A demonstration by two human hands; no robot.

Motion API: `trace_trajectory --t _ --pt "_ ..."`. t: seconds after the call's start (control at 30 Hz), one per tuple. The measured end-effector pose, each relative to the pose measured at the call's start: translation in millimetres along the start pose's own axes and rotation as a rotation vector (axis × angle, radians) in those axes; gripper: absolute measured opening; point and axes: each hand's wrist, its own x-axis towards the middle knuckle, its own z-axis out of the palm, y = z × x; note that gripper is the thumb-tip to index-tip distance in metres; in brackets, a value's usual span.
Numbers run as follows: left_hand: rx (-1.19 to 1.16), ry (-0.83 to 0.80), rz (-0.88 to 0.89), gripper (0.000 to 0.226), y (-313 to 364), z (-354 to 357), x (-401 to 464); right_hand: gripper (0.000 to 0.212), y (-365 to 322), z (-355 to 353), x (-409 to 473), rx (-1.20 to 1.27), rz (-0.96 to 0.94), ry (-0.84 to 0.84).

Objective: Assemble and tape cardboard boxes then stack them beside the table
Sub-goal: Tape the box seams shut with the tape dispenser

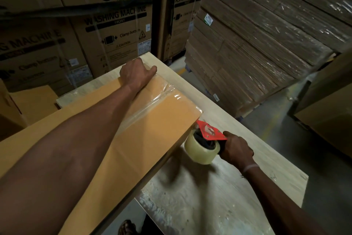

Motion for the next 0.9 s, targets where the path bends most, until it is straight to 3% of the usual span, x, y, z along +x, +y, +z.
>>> trace_trajectory --t 0.13,0.3,0.43,0.5,0.57,0.6,0.77,0.9 --pt "-0.013 -0.005 0.003 0.066 0 -1 -1 0.016 11 4 -3 -0.046 0.019 0.004" --pt "-0.030 -0.026 -0.001 0.071 -1 -2 -2 0.015 38 25 -15 0.135 0.070 0.071" --pt "-0.036 -0.065 -0.009 0.071 2 -4 -3 0.015 44 26 -31 0.447 0.217 0.125" --pt "-0.035 -0.087 -0.043 0.067 2 -6 0 0.021 35 15 -35 0.705 0.304 0.151" --pt "-0.053 -0.113 -0.092 0.059 6 -9 4 0.009 13 -8 -38 0.986 0.332 0.143" --pt "-0.071 -0.124 -0.125 0.055 9 -9 6 0.014 2 -22 -37 1.089 0.335 0.141" --pt "-0.144 -0.204 -0.276 0.041 19 -16 18 0.009 -54 -76 -12 1.402 0.192 0.203" --pt "-0.115 -0.189 -0.299 0.036 23 -12 23 0.005 -95 -95 14 1.493 0.099 0.215"
